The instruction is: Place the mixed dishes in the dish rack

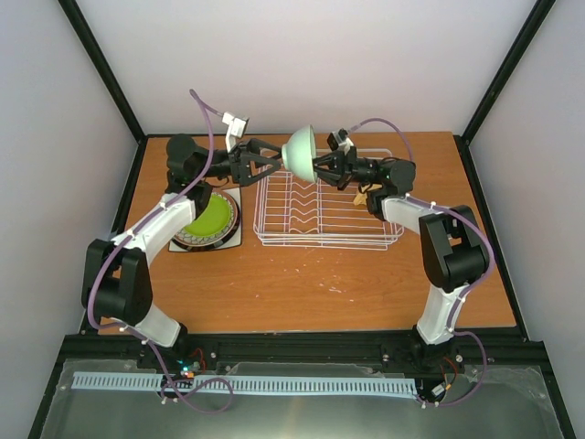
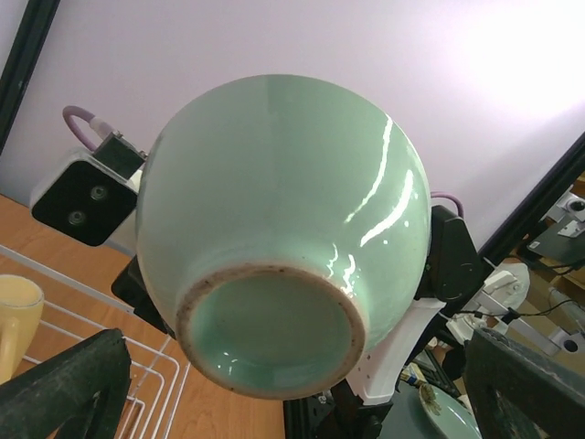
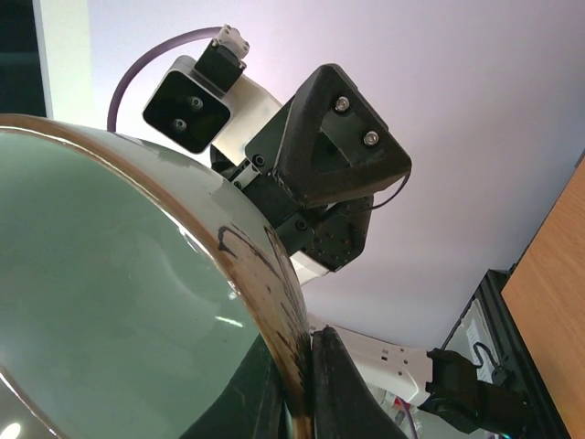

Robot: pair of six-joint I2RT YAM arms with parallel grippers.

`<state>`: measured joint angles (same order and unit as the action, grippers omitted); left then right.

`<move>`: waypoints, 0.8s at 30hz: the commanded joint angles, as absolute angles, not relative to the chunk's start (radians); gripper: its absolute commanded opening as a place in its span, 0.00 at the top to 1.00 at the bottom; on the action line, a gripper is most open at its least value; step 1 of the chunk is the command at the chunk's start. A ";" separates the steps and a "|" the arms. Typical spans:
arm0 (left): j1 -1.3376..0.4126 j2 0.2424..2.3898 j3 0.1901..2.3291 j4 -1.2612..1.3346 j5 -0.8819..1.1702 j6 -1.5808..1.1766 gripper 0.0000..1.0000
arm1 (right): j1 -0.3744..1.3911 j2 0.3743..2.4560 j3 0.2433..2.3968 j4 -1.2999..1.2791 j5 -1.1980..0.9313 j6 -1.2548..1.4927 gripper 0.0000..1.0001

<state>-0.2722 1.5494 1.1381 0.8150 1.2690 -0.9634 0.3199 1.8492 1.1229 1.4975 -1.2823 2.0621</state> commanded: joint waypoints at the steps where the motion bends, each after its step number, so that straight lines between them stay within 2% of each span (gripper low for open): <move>1: -0.294 1.568 1.190 0.861 1.284 -0.972 0.00 | 0.333 1.854 1.174 1.678 -1.241 2.069 0.97; 9: -0.327 1.615 1.244 0.847 1.278 -0.970 0.01 | 0.353 1.859 1.169 1.677 -1.245 2.068 0.97; 15: -0.333 1.622 1.249 0.838 1.272 -0.968 0.27 | 0.354 1.861 1.166 1.678 -1.248 2.064 0.97; 24: -0.334 1.625 1.251 0.843 1.273 -0.965 0.52 | 0.357 1.867 1.163 1.678 -1.252 2.062 0.97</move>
<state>-0.3084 1.6146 1.2072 0.8146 1.2667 -0.9775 0.3275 1.8626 1.1408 1.4998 -1.2495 2.0666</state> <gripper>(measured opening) 0.586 0.066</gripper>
